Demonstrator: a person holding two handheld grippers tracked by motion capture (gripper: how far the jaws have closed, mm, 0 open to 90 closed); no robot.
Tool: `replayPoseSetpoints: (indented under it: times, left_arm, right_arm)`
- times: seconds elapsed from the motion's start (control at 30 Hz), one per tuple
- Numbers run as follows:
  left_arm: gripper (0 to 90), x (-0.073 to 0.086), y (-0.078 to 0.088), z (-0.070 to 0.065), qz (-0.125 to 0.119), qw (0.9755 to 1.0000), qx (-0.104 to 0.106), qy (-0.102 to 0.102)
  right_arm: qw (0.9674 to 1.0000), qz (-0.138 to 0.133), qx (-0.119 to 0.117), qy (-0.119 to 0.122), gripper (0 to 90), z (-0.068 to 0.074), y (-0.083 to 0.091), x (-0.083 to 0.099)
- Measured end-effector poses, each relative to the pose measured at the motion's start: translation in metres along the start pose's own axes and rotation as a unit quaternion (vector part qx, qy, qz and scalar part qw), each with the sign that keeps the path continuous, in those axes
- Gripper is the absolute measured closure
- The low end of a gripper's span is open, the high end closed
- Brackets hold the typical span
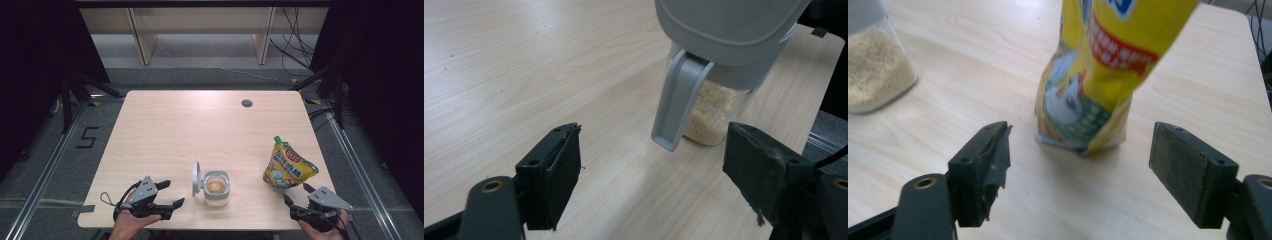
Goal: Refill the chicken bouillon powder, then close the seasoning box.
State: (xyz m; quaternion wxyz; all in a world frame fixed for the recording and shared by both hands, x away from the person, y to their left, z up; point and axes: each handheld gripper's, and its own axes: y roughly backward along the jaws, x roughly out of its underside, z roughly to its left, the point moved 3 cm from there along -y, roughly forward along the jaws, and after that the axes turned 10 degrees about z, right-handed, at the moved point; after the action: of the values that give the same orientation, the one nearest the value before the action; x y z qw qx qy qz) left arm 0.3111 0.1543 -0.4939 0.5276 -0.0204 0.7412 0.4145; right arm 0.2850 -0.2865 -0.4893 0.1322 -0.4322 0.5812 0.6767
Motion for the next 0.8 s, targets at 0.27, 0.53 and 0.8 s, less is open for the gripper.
replayPoseSetpoints:
  times: [0.27, 0.53, 0.8]
  left_arm:
    - [23.5, -0.011, 0.008, -0.007, -0.004, 1.0000, 0.008, -0.004]
    - [51.9, -0.019, 0.016, -0.010, -0.009, 0.9998, 0.012, -0.011]
    - [88.8, -0.028, 0.018, -0.014, -0.022, 0.9989, 0.000, -0.041]
  right_arm:
    - [0.9997, 0.023, 0.001, 0.007, 24.0, 0.003, -0.001, 0.004]
    - [0.9994, 0.026, 0.012, 0.021, 24.5, 0.002, -0.001, 0.004]
    - [0.9993, 0.027, 0.015, 0.019, 25.0, 0.002, 0.000, 0.005]
